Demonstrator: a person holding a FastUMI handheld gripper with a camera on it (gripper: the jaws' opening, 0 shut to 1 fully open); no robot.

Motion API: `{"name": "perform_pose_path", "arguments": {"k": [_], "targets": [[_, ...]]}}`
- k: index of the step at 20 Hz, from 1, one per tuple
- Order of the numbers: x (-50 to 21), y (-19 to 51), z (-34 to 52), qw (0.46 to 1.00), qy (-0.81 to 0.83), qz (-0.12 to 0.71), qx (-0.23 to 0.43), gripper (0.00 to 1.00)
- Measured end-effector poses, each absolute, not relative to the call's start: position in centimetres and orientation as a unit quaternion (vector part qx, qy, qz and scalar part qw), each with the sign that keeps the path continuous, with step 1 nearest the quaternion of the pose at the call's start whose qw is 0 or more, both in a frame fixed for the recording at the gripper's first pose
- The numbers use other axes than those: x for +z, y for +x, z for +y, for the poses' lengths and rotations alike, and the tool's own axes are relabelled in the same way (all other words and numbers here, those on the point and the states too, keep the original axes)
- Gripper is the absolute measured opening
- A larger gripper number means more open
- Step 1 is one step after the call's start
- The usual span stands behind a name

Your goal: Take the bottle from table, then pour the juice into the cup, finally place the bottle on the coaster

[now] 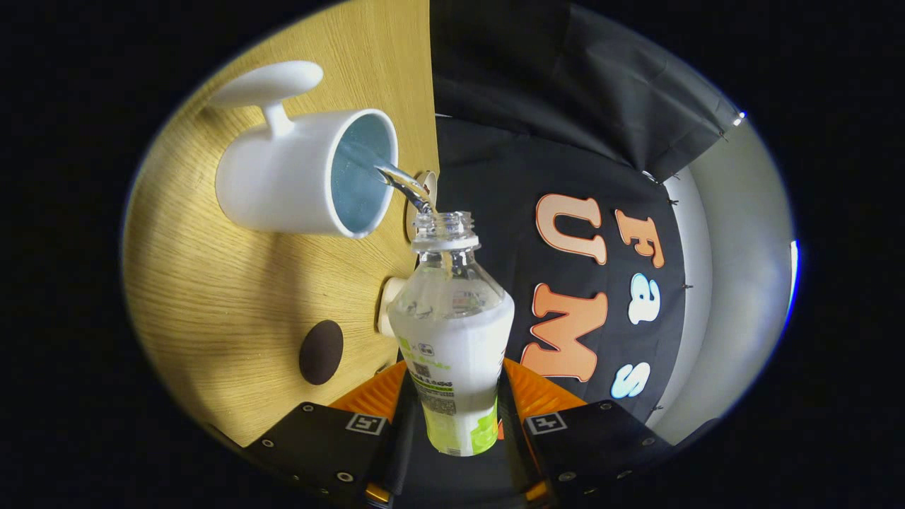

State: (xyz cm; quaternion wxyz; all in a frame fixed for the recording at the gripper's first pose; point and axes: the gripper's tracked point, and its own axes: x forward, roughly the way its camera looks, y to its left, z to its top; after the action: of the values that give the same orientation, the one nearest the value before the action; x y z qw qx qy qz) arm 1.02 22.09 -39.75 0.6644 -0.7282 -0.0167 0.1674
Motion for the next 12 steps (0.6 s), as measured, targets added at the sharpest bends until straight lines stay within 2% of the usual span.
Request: {"name": "perform_pose_path", "arguments": {"k": [12], "targets": [[-38.1, 1.6, 22.5, 0.639, -0.752, -0.044, 0.157, 0.57]]}}
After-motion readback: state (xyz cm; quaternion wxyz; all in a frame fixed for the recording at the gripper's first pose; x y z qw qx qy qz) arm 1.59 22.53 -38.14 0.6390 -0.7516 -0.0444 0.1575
